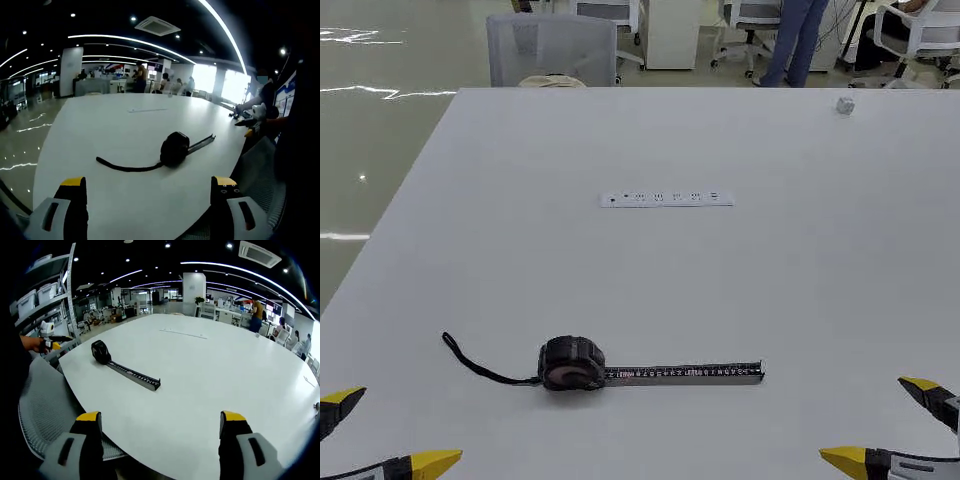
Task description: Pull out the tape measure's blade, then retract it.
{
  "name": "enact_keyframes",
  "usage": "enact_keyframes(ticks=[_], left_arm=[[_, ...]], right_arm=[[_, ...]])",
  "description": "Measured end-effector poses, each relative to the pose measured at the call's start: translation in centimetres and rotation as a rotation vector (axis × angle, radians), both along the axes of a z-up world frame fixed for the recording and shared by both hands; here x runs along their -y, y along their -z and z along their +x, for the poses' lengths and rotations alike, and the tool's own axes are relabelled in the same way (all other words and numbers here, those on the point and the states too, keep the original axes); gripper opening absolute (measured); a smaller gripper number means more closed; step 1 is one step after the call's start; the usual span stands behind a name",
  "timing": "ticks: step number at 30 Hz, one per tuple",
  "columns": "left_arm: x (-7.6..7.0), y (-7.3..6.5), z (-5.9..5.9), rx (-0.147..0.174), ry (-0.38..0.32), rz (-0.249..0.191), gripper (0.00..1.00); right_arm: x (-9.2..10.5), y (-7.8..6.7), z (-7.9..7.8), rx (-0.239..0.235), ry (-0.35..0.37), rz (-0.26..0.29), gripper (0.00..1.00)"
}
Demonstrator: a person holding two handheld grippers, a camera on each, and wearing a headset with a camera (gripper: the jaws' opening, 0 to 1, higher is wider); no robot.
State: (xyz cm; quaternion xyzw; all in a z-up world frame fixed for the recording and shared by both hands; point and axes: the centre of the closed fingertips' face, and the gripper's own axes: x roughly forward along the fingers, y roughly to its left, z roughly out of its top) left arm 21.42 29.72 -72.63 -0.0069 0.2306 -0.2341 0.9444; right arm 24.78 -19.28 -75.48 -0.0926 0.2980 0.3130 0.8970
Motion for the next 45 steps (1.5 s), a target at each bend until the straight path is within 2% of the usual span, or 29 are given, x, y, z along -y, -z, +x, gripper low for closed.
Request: enact_keyframes(ticks=[2, 5, 8, 15, 18, 20, 22, 23, 25, 26, 28, 31, 33, 35, 37, 38, 40, 45], left_arm=[[-0.1, -0.1, 0.2, 0.012, -0.001, 0.003, 1.0], [-0.3, 0.5, 0.4, -0.012, -0.013, 0.009, 1.0], [0.0, 1.1, 0.3, -0.017, -0.007, 0.011, 1.0], [0.1, 1.5, 0.3, -0.024, -0.009, 0.013, 1.0], [0.0, 1.6, 0.7, -0.039, -0.032, -0.011, 1.0], [0.0, 1.7, 1.1, -0.053, -0.077, -0.023, 1.0], [0.8, 1.9, 1.1, -0.057, -0.07, 0.006, 1.0], [0.6, 1.8, 1.3, -0.033, -0.083, 0.052, 1.0], [1.0, 1.7, 1.4, -0.035, -0.093, 0.043, 1.0], [1.2, 1.6, 1.5, -0.04, -0.092, 0.022, 1.0], [1.6, 1.4, 1.6, -0.039, -0.085, 0.015, 1.0], [2.0, 1.3, 1.9, -0.054, -0.084, 0.022, 1.0], [2.5, 1.1, 2.0, -0.067, -0.081, 0.017, 1.0], [2.9, 0.8, 2.2, -0.064, -0.081, 0.018, 1.0], [3.8, 0.6, 2.4, -0.062, -0.088, -0.001, 1.0], [4.5, 0.6, 2.4, -0.062, -0.08, 0.002, 1.0], [4.9, 0.6, 2.5, -0.044, -0.071, 0.047, 1.0], [6.3, 0.3, 3.0, -0.037, -0.072, 0.04, 1.0]], right_arm=[[-0.2, 0.4, -0.1, -0.007, -0.001, 0.006, 1.0], [-0.8, 0.7, -0.5, -0.018, -0.013, 0.002, 1.0], [-0.8, 1.0, -0.7, -0.027, -0.024, -0.021, 1.0], [-0.7, 0.1, -0.5, -0.013, -0.027, -0.024, 1.0], [-0.3, 0.3, -0.4, -0.012, -0.024, -0.048, 1.0], [-0.2, 0.5, -0.5, -0.02, -0.027, -0.06, 0.99], [-0.1, 0.7, -0.6, -0.02, -0.027, -0.078, 0.99], [0.0, 0.7, -0.7, -0.023, -0.032, -0.084, 0.98], [-0.3, 0.8, -1.0, -0.03, -0.058, -0.084, 0.94], [-1.1, 0.7, -1.3, -0.054, -0.062, -0.026, 0.93], [-1.7, 0.4, -1.6, -0.088, -0.062, 0.026, 0.95], [-1.4, 0.4, -1.1, -0.072, -0.062, 0.004, 0.96], [-1.2, 0.3, -0.8, -0.084, -0.055, -0.009, 0.96], [-1.3, -0.1, -0.6, -0.08, -0.061, -0.008, 0.97], [-1.3, -0.2, -0.3, -0.089, -0.067, -0.015, 0.98], [-1.2, -0.3, -0.2, -0.089, -0.076, -0.036, 0.98], [-1.0, -0.3, 0.0, -0.095, -0.085, -0.049, 0.97], [-0.8, -0.6, 0.3, -0.105, -0.101, -0.07, 0.97]])
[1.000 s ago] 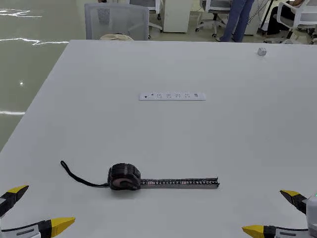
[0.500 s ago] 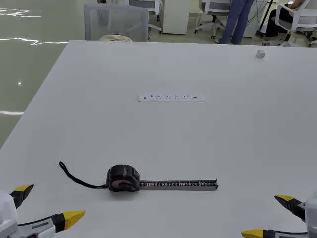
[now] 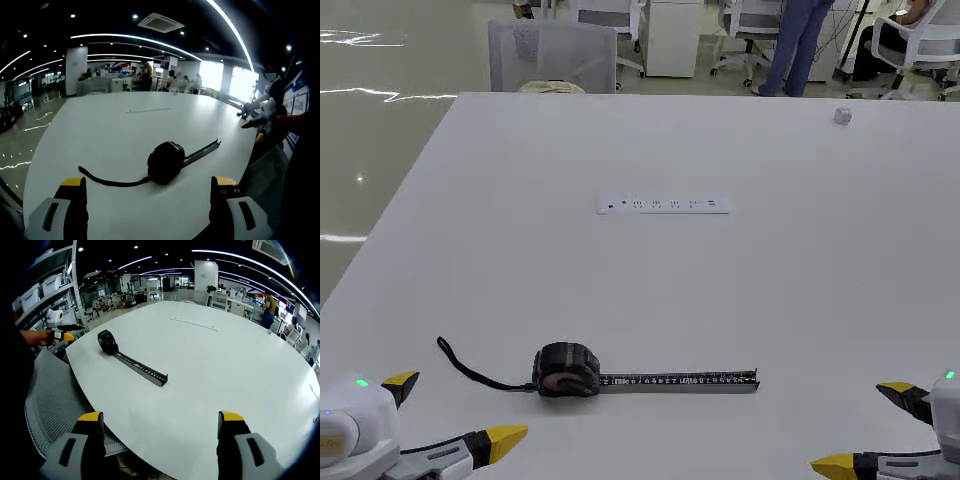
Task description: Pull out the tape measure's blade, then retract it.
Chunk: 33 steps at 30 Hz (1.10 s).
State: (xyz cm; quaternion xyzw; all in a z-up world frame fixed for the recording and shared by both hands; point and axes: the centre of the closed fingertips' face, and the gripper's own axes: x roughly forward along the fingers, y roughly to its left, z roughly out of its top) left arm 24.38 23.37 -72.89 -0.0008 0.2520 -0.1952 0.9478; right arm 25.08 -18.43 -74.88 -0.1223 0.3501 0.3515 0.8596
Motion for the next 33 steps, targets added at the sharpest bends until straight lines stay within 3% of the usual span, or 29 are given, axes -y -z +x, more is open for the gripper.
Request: enact_keyframes(ticks=[5, 14, 15, 17, 22, 24, 26, 33], left_arm=[[1.0, 0.4, 0.4, -0.011, 0.028, 0.011, 1.0], [1.6, 0.6, 2.1, -0.017, -0.026, -0.05, 1.0], [1.7, 0.6, 2.2, -0.022, -0.034, -0.057, 1.0], [1.8, 0.7, 2.4, -0.021, -0.045, -0.064, 1.0], [1.8, 0.8, 2.8, -0.01, -0.1, -0.08, 1.0], [1.8, 0.5, 3.0, 0.023, -0.12, -0.064, 1.0], [1.8, 0.5, 3.0, 0.043, -0.125, -0.011, 1.0], [3.0, 0.9, 2.8, 0.048, -0.095, 0.015, 1.0]], right_arm=[[-0.2, 0.5, 0.0, -0.02, -0.049, -0.044, 0.96], [-0.6, 0.8, 0.9, -0.039, -0.163, -0.154, 0.95], [-0.4, 1.0, 0.9, -0.056, -0.192, -0.187, 0.95], [-0.4, 1.4, 0.6, -0.101, -0.216, -0.201, 0.94], [-1.1, 1.4, 1.0, -0.121, -0.283, -0.218, 0.94], [-1.2, 1.4, 1.2, -0.129, -0.313, -0.237, 0.94], [-1.2, 1.7, 1.7, -0.137, -0.325, -0.245, 0.94], [-1.9, 1.5, 3.0, -0.133, -0.405, -0.288, 0.94]])
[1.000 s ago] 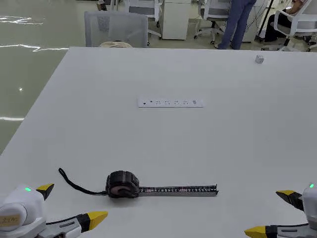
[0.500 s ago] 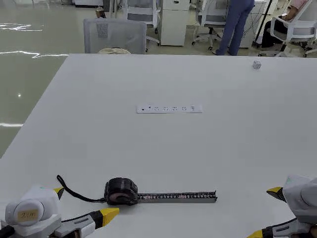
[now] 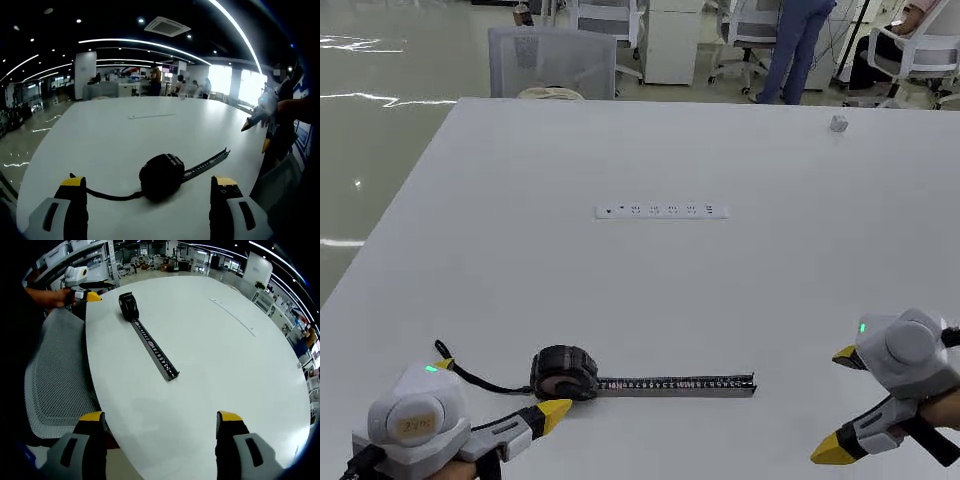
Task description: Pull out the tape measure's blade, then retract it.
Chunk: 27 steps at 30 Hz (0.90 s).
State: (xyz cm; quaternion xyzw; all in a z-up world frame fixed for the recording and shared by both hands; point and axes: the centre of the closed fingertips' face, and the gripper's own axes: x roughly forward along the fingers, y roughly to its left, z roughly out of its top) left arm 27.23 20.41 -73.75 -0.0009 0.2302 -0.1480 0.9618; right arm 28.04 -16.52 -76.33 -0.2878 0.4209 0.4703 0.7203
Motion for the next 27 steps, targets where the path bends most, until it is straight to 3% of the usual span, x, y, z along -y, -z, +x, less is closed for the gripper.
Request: enact_keyframes(ticks=[9, 16, 27], left_arm=[[0.9, -0.1, 0.2, -0.009, -0.01, -0.026, 1.0], [1.1, -0.4, 1.0, 0.001, -0.026, -0.019, 1.0], [2.0, -0.4, 1.3, 0.003, -0.033, -0.019, 1.0]], right_arm=[[-1.7, -0.5, 1.8, 0.016, -0.094, -0.037, 0.91], [-3.5, -0.5, 2.8, 0.016, -0.176, -0.058, 0.89], [-5.5, 1.5, 3.6, -0.009, -0.313, -0.081, 0.8]])
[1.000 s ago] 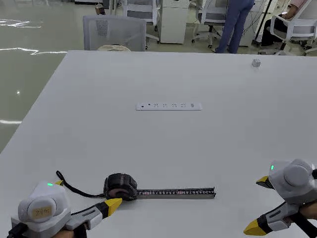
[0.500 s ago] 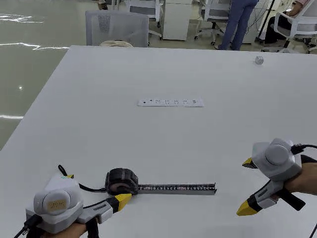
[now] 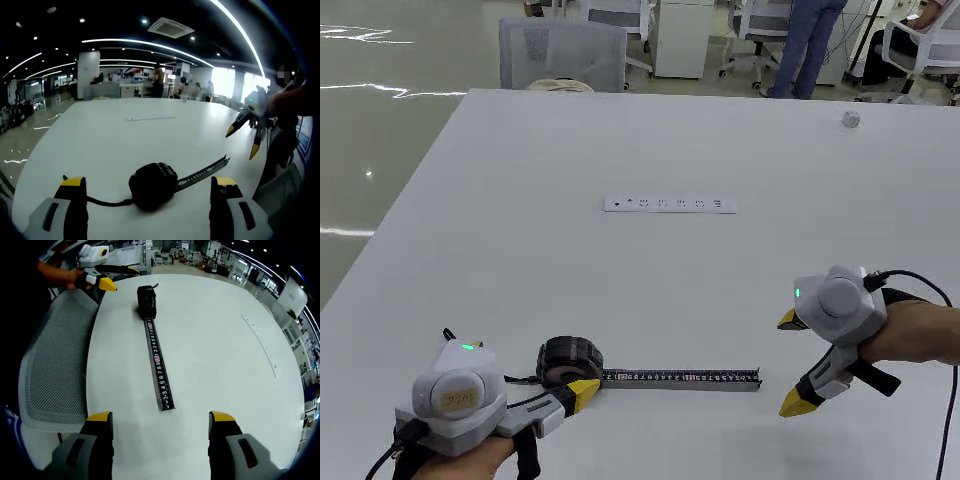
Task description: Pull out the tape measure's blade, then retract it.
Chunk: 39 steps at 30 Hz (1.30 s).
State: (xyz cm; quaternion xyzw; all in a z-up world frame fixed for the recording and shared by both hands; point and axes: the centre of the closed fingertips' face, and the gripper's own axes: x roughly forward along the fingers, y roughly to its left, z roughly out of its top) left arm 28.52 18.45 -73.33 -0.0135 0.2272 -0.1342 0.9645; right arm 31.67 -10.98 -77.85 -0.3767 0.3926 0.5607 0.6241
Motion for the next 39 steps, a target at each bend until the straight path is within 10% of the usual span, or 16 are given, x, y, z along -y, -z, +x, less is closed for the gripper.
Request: enact_keyframes(ticks=[26, 39], left_arm=[[0.4, 1.0, -0.1, -0.024, -0.013, -0.031, 1.0], [0.1, 1.0, 0.1, -0.023, -0.024, -0.034, 1.0]], right_arm=[[-0.7, 5.5, 0.6, -0.028, -0.118, -0.116, 0.32], [-0.8, 5.9, 1.1, -0.045, -0.128, -0.145, 0.19]])
